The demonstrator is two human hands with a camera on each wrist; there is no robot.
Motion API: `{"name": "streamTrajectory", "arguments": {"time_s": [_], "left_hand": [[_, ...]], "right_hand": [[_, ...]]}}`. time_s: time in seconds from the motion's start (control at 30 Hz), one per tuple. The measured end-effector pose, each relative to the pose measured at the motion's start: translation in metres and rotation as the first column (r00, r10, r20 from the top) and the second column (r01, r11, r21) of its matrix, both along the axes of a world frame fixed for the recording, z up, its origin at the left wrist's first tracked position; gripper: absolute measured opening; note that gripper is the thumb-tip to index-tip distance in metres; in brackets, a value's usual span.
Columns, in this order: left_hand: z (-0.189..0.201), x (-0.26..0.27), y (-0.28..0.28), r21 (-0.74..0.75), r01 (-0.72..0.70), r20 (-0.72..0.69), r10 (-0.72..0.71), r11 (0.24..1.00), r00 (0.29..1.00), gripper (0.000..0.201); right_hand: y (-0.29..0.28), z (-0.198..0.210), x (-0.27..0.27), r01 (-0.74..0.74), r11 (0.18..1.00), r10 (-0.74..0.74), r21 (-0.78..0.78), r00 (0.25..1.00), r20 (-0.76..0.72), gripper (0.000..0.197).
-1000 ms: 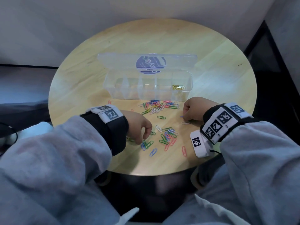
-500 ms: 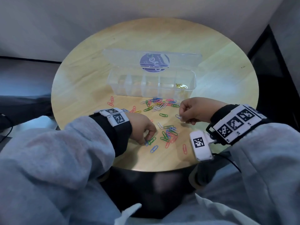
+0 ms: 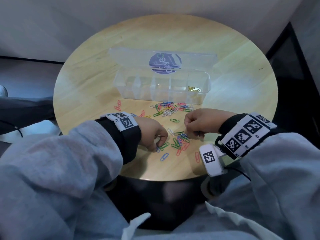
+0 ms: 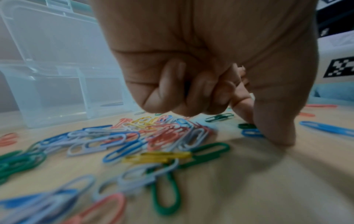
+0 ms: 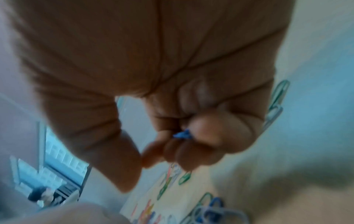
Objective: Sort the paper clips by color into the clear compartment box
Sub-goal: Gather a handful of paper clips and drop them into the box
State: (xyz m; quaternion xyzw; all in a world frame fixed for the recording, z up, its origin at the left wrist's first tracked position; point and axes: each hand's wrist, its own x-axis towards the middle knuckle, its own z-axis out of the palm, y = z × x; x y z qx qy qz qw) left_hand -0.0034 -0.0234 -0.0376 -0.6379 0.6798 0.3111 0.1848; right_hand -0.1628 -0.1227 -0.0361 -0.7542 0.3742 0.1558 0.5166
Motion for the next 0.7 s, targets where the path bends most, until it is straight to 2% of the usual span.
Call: {"name": "streamTrajectory", "arguments": {"time_s": [0.07, 0.1, 0.3, 0.53, 0.7], "left_hand": [[0.0, -0.001, -0.001, -0.007, 0.004, 0.009, -0.004, 1.0, 1.0, 0.01], [0.001, -0.001, -0.001, -0.01, 0.006, 0.015, -0.006, 1.0, 1.0, 0.012], [0.0, -0.002, -0.005, -0.024, 0.0, 0.03, 0.001, 1.0, 1.0, 0.01], [0.0, 0.001, -0.004, -0.094, -0.052, 0.041, 0.056, 0.994, 0.998, 0.019], [0.0, -0.002, -0.005, -0.084, -0.054, 0.061, 0.059, 0.995, 0.996, 0.014]], "right_hand": [[0.0, 0.001, -0.001, -0.116, 0.974, 0.111, -0.195, 0.993, -0.037, 0.016], [0.001, 0.002, 0.0, -0.147, 0.96, 0.139, -0.239, 0.989, -0.049, 0.016], [0.012, 0.001, 0.011, -0.31, 0.882, 0.285, -0.354, 0.951, -0.122, 0.017], [0.011, -0.004, 0.021, -0.363, 0.822, 0.304, -0.439, 0.931, -0.199, 0.01], [0.017, -0.002, 0.024, -0.426, 0.768, 0.318, -0.478, 0.902, -0.292, 0.013]]}}
